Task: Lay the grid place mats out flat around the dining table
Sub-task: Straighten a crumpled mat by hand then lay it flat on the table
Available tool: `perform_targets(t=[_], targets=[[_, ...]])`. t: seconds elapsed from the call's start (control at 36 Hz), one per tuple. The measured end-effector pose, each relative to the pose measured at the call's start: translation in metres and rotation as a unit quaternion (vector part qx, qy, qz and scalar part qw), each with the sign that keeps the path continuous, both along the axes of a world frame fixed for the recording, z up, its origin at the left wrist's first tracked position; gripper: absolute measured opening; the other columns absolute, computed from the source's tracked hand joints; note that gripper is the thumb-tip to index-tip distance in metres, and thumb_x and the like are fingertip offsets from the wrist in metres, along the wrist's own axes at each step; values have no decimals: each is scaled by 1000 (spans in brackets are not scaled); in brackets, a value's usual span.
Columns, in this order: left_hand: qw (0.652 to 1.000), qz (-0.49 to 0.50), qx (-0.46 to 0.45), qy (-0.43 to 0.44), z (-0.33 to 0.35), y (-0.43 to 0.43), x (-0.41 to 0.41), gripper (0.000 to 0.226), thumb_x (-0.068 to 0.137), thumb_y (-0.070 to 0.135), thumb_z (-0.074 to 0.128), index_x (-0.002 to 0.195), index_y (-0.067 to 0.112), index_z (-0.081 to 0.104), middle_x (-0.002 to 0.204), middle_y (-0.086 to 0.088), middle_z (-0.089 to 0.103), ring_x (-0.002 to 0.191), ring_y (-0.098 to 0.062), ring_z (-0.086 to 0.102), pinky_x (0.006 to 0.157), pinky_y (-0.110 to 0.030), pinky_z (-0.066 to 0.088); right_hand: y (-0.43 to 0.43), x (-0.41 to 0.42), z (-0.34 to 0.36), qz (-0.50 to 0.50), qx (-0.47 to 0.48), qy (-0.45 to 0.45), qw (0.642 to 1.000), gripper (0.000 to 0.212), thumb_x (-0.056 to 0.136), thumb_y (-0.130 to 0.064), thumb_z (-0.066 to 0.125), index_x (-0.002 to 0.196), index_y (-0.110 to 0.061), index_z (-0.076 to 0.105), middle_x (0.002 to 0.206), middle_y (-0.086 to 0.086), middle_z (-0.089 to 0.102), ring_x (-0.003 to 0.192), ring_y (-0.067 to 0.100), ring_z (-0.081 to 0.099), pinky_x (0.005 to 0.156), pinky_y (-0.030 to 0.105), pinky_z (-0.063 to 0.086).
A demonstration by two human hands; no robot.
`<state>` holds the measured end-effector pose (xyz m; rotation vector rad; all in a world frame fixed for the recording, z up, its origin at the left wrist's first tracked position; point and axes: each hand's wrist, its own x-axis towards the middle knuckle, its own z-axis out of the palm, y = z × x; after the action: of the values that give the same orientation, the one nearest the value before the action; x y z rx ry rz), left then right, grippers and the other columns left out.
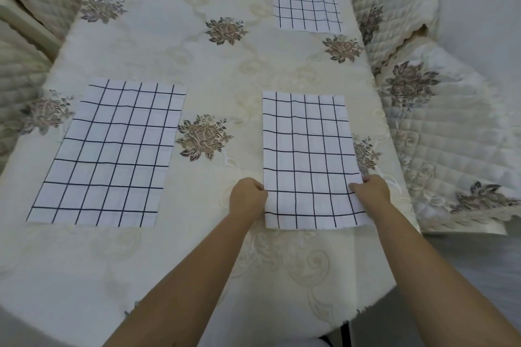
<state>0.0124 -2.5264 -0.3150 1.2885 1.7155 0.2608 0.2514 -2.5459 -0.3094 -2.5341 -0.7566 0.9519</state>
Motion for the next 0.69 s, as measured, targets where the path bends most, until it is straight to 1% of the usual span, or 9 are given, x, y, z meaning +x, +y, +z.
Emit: perform_targets(t=[0.06, 0.11, 0.17, 0.25, 0.33, 0.5, 0.58, 0.64, 0.69], targets=[[1000, 10, 8, 13, -1, 1, -8, 12, 85, 8, 54, 82, 12, 65, 81, -2, 57, 75, -17, 51, 64, -24, 39, 3, -6, 0, 18, 23, 18, 999, 20, 85, -6, 60, 100, 5, 64, 101, 22, 66, 79, 27, 58, 68, 27, 42], [999, 21, 14, 27, -2, 1, -17, 13, 86, 10, 52, 87, 13, 65, 87, -4, 59, 79, -18, 51, 70, -25, 39, 7, -11, 0, 37, 31, 27, 998, 11, 86, -7, 60, 78, -1, 63, 84, 18, 63, 66, 24, 52, 55, 25, 37], [999, 29, 15, 44, -3, 3, -25, 14, 88, 12, 51, 94, 10, 64, 98, -6, 62, 89, -22, 55, 73, -26, 40, 11, -13, -4, 49, 38, 32, 998, 33, 87, -8, 60, 56, -12, 47, 63, 8, 51, 56, 20, 43, 48, 26, 28], [997, 18, 16, 74, -5, 4, -34, 11, 89, 14, 50, 92, 11, 60, 101, -5, 63, 89, -21, 54, 72, -27, 40, 18, -15, -10, 34, 33, 60, 997, 32, 86, -10, 63, 58, -6, 47, 61, 10, 47, 61, 21, 46, 57, 25, 33], [995, 9, 26, 99, -6, 3, -40, 7, 90, 19, 50, 85, 15, 53, 96, -4, 62, 84, -19, 51, 70, -29, 41, 21, -14, -14, 33, 22, 70, 997, 41, 85, -12, 64, 53, -11, 38, 59, 9, 42, 62, 20, 43, 61, 27, 32], [992, 6, 35, 123, -9, 2, -39, 10, 92, 22, 50, 84, 16, 50, 88, -3, 59, 80, -19, 52, 65, -29, 38, 25, -12, -15, 17, 10, 78, 997, 41, 82, -16, 68, 52, -10, 41, 68, 12, 51, 70, 22, 50, 65, 31, 37], [989, -8, 49, 138, -9, 1, -37, 9, 92, 22, 49, 85, 15, 49, 89, -4, 60, 80, -19, 51, 64, -29, 37, 26, -12, -15, 19, 13, 72, 997, 43, 81, -17, 69, 49, -9, 41, 66, 14, 53, 72, 27, 56, 69, 38, 45], [987, -16, 57, 148, -8, 1, -37, 10, 93, 22, 49, 88, 14, 51, 91, -5, 61, 81, -20, 52, 64, -29, 37, 27, -11, -17, 16, 11, 73, 997, 41, 78, -19, 71, 50, -8, 44, 71, 20, 59, 77, 34, 63, 80, 47, 53], [984, -29, 69, 163, -9, 1, -37, 13, 93, 23, 49, 93, 11, 53, 90, -5, 62, 82, -21, 53, 64, -29, 37, 25, -10, -19, 13, 13, 78, 997, 41, 78, -19, 72, 50, -9, 43, 73, 20, 59, 76, 31, 62, 84, 50, 52]])
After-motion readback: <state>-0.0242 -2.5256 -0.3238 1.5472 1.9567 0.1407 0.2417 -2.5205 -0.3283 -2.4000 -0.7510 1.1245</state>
